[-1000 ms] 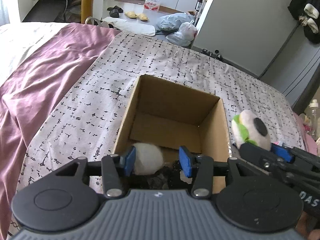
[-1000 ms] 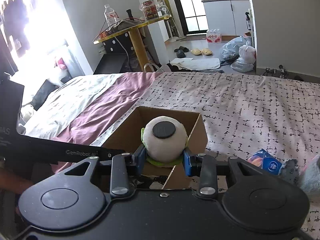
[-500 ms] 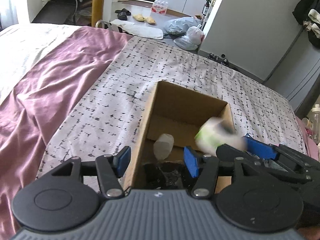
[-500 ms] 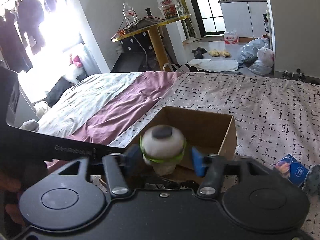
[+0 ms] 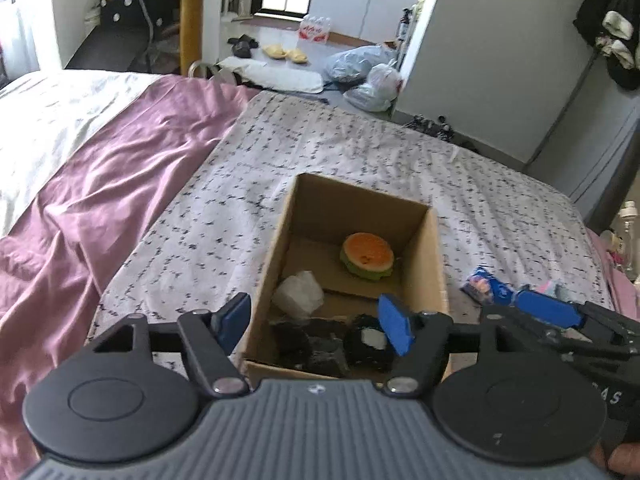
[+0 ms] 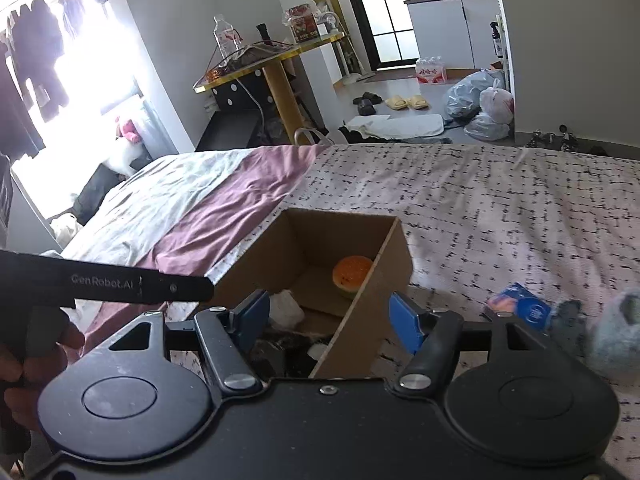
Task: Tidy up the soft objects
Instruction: 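Open right tool to drop the eyeball plush into the box, then grasp the light blue fuzzy slipper with right tool while left tool moves to the pile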
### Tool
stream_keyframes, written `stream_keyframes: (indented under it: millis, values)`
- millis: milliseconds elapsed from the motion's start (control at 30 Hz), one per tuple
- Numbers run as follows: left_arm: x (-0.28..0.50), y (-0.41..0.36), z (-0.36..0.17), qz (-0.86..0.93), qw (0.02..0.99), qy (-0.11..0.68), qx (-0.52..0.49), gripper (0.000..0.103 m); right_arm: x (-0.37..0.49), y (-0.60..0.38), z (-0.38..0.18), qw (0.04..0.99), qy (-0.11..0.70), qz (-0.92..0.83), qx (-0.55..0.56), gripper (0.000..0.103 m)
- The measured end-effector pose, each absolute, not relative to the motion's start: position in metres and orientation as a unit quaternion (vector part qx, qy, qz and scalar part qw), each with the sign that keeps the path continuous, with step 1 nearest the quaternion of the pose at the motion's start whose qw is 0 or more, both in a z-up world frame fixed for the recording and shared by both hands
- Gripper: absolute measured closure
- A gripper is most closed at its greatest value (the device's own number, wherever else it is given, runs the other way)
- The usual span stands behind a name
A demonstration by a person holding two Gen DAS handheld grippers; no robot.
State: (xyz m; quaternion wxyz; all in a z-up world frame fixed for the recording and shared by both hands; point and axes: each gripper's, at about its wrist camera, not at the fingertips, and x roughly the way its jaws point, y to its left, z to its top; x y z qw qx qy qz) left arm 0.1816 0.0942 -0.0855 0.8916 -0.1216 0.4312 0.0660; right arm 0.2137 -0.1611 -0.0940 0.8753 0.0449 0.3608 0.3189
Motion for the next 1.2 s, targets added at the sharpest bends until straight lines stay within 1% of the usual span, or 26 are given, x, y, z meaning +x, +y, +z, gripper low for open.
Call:
stream_keyframes:
  millis: [67,167,267,400,433,467,533,600,633,667,700,833,900,1200]
  values:
    - [0.181,0.085,-0.082,0.052,0.894,0.43,-0.116,0.025,0.212,-0.167,-0.091,0.876,0.361,0.316,0.043,0.036]
    - [0.181,0.071,-0.078,0.038,0.894,0.435,-0.102,0.018,0.21,-0.177,-0.085,0.879,0.358,0.312,0.044,0.032]
    - [0.18,0.059,-0.075,0.037,0.893,0.438,-0.098,0.017,0.205,-0.188,-0.078,0.883,0.351,0.31,0.041,0.024]
    - [0.178,0.047,-0.071,0.044,0.894,0.437,-0.093,0.016,0.203,-0.203,-0.073,0.887,0.348,0.302,0.035,0.021]
    - [0.178,0.045,-0.069,0.044,0.894,0.437,-0.094,0.014,0.204,-0.207,-0.072,0.887,0.349,0.299,0.035,0.021]
    - [0.177,0.041,-0.068,0.044,0.895,0.435,-0.094,0.01,0.204,-0.212,-0.072,0.888,0.35,0.296,0.037,0.02]
    - [0.175,0.036,-0.065,0.043,0.897,0.43,-0.09,0.007,0.204,-0.22,-0.07,0.889,0.352,0.29,0.039,0.019]
    - [0.174,0.029,-0.063,0.04,0.9,0.426,-0.088,0.005,0.203,-0.227,-0.069,0.891,0.351,0.285,0.042,0.015]
    - [0.173,0.026,-0.062,0.04,0.9,0.425,-0.088,0.001,0.202,-0.231,-0.068,0.892,0.348,0.284,0.043,0.014]
    - [0.173,0.023,-0.061,0.039,0.901,0.423,-0.088,0.0,0.201,-0.233,-0.067,0.894,0.346,0.282,0.043,0.011]
    - [0.172,0.02,-0.06,0.039,0.902,0.422,-0.087,0.0,0.2,-0.237,-0.066,0.895,0.343,0.281,0.042,0.008]
    - [0.172,0.008,-0.059,0.039,0.904,0.418,-0.083,0.0,0.197,-0.252,-0.063,0.899,0.34,0.274,0.046,0.006]
    - [0.172,0.002,-0.057,0.034,0.905,0.415,-0.088,0.0,0.196,-0.26,-0.063,0.9,0.34,0.27,0.048,0.003]
    - [0.173,-0.025,-0.051,0.019,0.911,0.398,-0.11,0.0,0.199,-0.301,-0.062,0.908,0.336,0.241,0.067,0.002]
